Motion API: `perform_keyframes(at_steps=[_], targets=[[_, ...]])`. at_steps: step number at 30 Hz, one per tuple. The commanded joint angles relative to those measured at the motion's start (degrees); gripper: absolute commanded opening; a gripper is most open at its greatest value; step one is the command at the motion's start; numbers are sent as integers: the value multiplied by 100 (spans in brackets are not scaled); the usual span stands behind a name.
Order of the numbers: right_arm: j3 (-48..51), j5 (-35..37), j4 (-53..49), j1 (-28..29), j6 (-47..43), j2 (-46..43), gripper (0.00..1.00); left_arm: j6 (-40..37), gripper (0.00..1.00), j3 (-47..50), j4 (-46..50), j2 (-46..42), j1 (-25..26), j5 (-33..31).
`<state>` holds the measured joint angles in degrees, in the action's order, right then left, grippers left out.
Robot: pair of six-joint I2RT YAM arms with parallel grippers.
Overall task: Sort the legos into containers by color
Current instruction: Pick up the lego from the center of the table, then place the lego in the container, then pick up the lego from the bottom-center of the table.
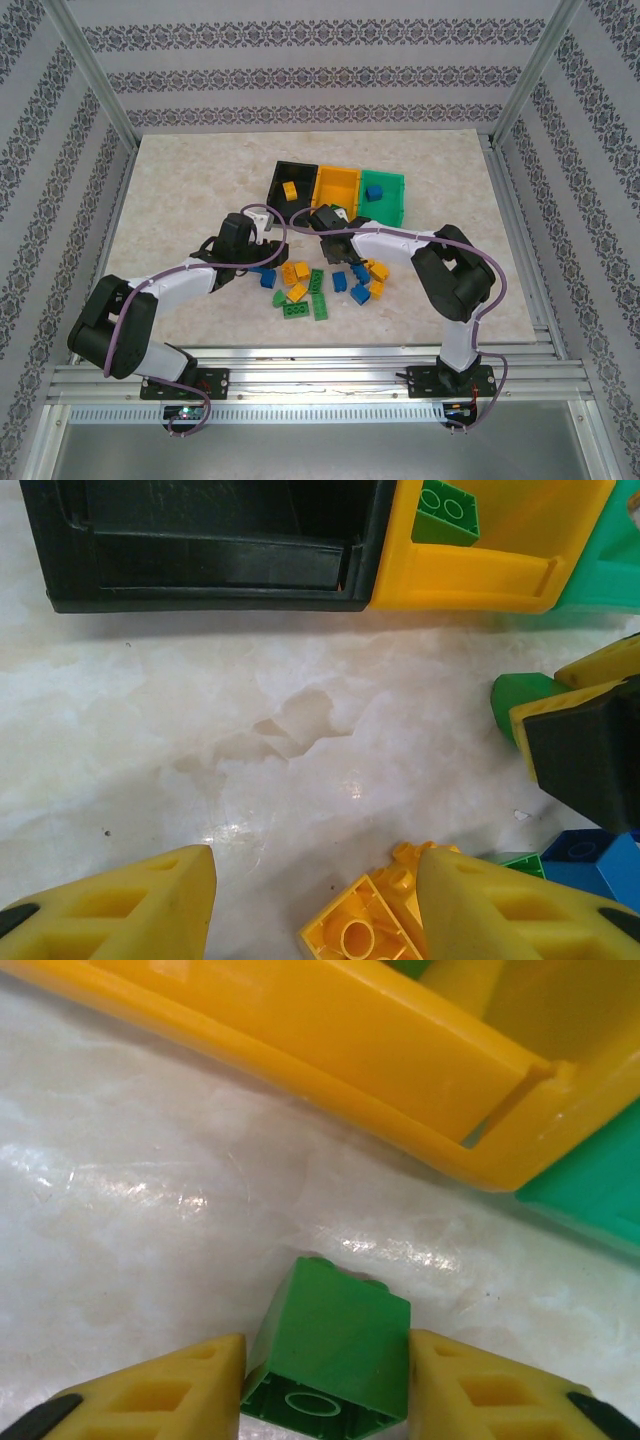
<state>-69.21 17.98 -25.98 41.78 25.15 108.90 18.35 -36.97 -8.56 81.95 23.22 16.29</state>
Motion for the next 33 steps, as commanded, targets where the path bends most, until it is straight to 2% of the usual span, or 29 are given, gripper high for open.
perform_keyframes(at_steps=[1,11,18,19,22,24,27,33], targets=[[-64,-75,-61,27,-6,-14,38,-61,55,92,-217,-180,-24,18],[-541,-93,-52,6,-239,-539,36,-53,55,109,-256,-138,-25,10],[-1458,-277,75,-511,-600,-316,38,-68,55,77,-270,-22,-28,12],[-1618,-326,50,-600,-626,-199,41,-77,55,78,-269,-9,-26,20],[-2048,-329,-95,-732,-711,61,65,-90,55,81,-263,-6,-28,5],[-2039,-278,-77,-703,-769,51,72,-88,55,93,-269,-9,-22,-17],[-1684,-390,154,-625,-783,-139,74,-95,55,86,-268,-12,-28,-13],[-805,-873,255,-453,-698,-690,74,-51,55,82,-313,27,-28,96]])
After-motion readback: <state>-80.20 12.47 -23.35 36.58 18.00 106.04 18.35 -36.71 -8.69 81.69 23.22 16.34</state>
